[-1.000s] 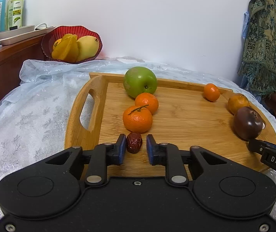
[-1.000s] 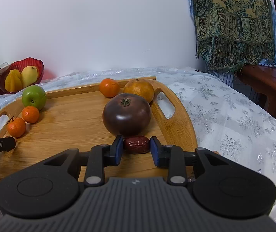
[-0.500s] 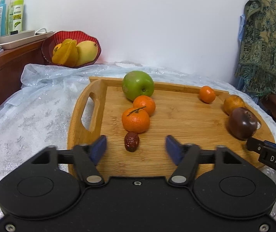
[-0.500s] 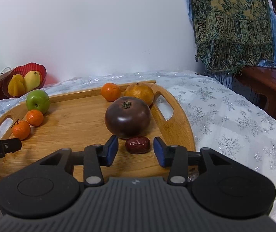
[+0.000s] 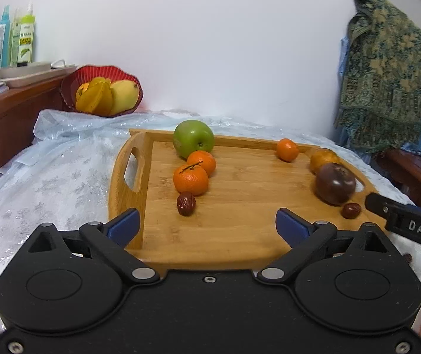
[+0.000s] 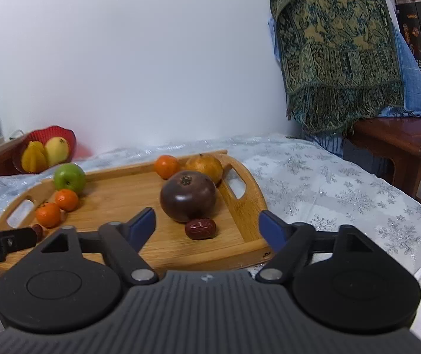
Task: Organize fruits
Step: 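Open both grippers to release the jujubes onto the tray and withdraw, then move both open grippers off the tray toward the jujubes on the tablecloth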
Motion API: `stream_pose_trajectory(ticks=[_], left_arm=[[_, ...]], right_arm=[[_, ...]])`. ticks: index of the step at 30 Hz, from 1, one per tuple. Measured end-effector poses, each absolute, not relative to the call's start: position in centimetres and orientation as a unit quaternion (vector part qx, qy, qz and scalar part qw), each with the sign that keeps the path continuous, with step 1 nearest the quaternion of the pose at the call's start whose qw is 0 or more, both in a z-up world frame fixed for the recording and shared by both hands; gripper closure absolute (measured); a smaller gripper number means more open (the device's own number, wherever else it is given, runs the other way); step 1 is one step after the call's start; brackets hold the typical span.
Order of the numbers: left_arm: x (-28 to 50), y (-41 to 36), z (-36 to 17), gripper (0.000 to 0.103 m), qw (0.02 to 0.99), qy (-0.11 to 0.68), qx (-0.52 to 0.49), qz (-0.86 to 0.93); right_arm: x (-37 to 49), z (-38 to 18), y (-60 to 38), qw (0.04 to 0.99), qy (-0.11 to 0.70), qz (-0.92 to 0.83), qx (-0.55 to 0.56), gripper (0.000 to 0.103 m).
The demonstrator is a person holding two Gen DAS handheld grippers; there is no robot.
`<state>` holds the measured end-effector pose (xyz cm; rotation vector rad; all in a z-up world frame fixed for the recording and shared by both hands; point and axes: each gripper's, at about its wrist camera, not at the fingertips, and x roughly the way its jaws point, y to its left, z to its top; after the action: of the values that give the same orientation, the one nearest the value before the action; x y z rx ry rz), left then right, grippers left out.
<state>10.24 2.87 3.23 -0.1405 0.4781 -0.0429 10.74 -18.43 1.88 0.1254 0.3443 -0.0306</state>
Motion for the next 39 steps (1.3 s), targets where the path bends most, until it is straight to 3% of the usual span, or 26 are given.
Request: stream_pose_trajectory(ticks=[8,25,32,39], left_arm=[[5.6,2.7,3.1,0.001,0.981,0.184,-0.051,-0.023],[-0.2,4.0,2.0,0.001,0.982,0.181,-0.04,0.037],[-0.7,4.6,1.1,0.021,0.978,0.2,-0.041,0.042],[-0.5,5.1,0.5,0.034,0.974,0.216,-0.049,0.056]], right_arm=[[8.3,2.2,-18.2,0.991,0.134,0.0,0.03,0.003],[4.5,0.6,-19.0,0.989,0.141,-0.014,-0.035,0.0],[5.0,-0.7,-20.4,0.98,0.191,-0.057,-0.031,0.0],[5.4,-1.3,-21.4,0.977,0.208,-0.056,0.009,0.002]])
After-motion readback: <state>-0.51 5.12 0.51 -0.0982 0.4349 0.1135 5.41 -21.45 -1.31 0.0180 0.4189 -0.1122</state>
